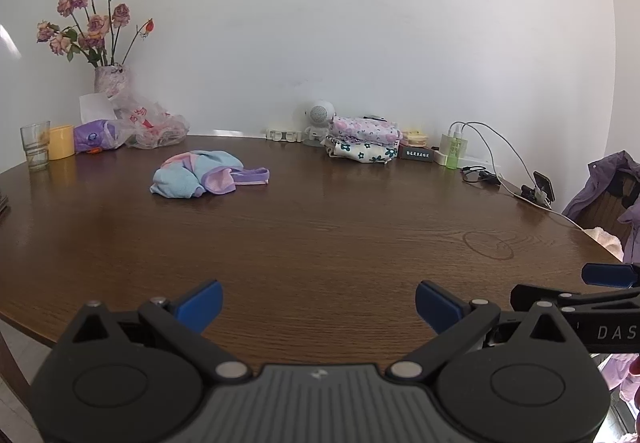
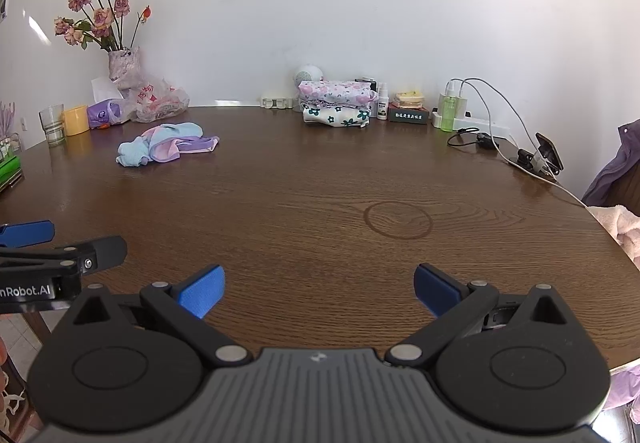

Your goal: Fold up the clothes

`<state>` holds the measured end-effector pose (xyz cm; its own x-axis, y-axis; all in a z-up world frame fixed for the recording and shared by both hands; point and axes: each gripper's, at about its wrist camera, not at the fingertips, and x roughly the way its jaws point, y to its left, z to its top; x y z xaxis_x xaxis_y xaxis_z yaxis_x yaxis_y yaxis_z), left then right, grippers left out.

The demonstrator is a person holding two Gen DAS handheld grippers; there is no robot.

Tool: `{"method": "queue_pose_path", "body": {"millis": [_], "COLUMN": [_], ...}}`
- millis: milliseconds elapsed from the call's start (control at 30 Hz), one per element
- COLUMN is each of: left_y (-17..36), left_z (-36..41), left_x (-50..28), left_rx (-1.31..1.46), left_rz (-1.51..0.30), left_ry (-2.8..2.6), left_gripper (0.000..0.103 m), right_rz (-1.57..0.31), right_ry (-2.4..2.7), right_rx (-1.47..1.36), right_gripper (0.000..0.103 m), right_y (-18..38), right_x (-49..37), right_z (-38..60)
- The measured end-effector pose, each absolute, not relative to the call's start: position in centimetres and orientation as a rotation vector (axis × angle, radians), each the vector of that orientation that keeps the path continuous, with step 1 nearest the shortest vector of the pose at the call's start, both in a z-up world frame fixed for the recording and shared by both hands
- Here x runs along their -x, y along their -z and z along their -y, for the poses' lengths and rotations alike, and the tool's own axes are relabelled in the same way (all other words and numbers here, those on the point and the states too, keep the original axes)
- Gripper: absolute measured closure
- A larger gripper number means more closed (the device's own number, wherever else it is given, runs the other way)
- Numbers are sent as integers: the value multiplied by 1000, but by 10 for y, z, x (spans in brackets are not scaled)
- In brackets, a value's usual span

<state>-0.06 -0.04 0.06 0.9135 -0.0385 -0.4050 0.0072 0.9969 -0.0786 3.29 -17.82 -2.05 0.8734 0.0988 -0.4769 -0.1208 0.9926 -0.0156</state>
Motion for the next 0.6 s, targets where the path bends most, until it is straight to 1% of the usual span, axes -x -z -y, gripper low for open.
{"method": "queue_pose_path", "body": {"millis": [600], "left_y": [-2], "left_z": [0], "left_x": [2], "left_rx": [72], "left_rz": [-420], "left_ry": [39], "left_gripper": [0], "right_rz": [-507], "right_ry": [-119], "right_rx": [22], "right_gripper": [0], "right_y": [19], "right_x": [-37], "right_z": [182]}}
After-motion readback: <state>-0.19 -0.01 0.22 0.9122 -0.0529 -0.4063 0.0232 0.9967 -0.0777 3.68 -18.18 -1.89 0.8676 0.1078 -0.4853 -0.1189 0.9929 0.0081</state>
